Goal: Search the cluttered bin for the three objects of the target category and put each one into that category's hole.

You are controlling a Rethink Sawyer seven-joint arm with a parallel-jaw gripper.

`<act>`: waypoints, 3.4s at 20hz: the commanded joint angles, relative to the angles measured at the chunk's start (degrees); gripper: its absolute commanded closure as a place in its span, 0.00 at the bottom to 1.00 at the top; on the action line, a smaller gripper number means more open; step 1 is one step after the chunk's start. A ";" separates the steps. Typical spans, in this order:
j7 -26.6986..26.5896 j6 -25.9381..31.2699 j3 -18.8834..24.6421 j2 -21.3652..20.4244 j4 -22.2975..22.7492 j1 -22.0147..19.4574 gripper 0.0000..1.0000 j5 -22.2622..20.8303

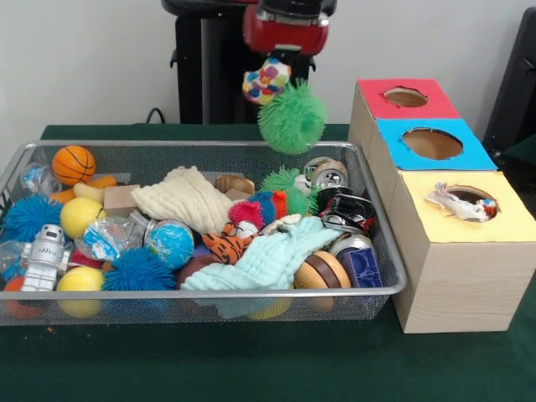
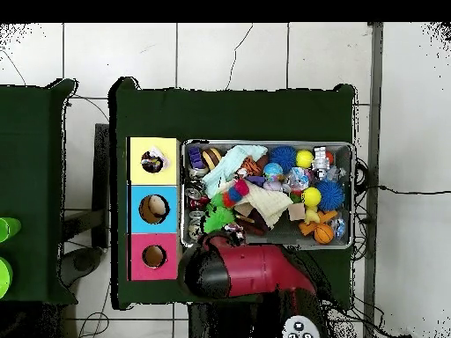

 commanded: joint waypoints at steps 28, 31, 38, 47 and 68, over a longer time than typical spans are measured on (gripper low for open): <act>2.77 -12.30 1.03 12.67 0.86 -9.24 0.00 -6.19; 4.21 -18.48 0.81 17.96 0.06 -11.08 0.00 -8.33; 5.89 -26.80 -1.66 28.05 -4.21 -11.12 0.00 -11.29; 4.32 -27.41 -3.41 34.11 -6.82 -10.96 1.00 -10.25; 2.42 7.33 1.75 -9.71 6.87 -3.42 1.00 4.27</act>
